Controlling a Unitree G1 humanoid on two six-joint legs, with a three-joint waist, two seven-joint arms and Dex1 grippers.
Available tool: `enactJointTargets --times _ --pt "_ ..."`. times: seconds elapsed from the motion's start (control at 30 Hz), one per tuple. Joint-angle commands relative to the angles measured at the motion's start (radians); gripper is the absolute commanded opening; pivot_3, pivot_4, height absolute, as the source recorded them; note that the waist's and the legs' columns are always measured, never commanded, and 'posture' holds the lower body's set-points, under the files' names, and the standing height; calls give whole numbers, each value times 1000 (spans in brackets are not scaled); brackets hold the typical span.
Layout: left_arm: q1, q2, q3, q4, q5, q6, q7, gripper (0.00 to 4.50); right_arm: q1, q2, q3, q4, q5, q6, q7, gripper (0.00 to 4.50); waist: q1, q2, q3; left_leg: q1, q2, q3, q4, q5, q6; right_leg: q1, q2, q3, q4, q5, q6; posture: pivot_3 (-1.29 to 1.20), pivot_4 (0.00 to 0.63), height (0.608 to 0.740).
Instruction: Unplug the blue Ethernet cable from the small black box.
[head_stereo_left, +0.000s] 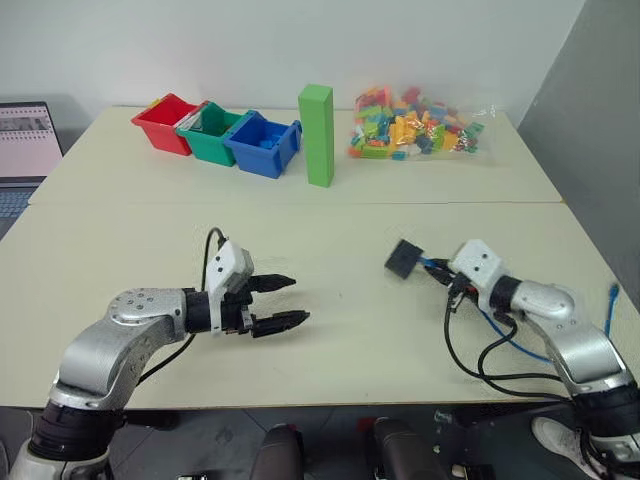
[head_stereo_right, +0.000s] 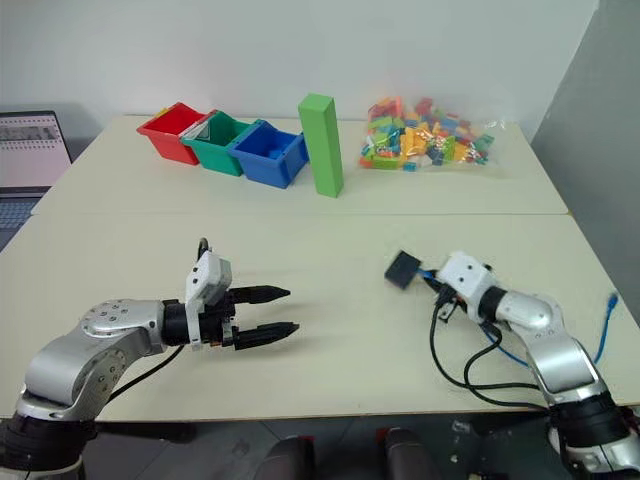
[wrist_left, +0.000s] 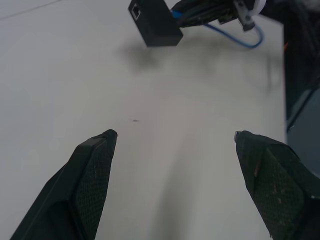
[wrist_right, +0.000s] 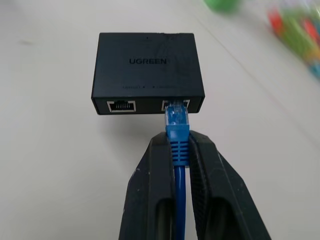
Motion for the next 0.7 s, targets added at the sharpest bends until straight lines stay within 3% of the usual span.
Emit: enactJointTargets --times 0.03,0.17,0.53,0.7 --pt "-47 25 30 13 -111 110 -50 4023 -103 -10 62 -23 -28 -170 126 109 -1 0 0 0 0 0 0 0 0 0 0 0 0 0 0 0 150 740" --pt "-133 0 59 58 -202 207 -25 4023 -242 26 126 -22 -19 -220 229 109 -1 0 0 0 0 -1 0 0 0 0 0 -1 1 0 0 0 150 740" --pt "-158 -80 115 41 -344 334 105 4023 -353 110 152 -30 -1 -156 288 109 8 0 0 0 -1 -2 1 0 0 1 -1 -1 1 3 -5 0 150 740" --pt "-152 -97 124 32 -379 349 145 3113 -359 117 144 -40 -3 -144 287 109 9 0 0 0 -1 -2 1 0 0 1 -2 -1 1 3 -5 0 150 740"
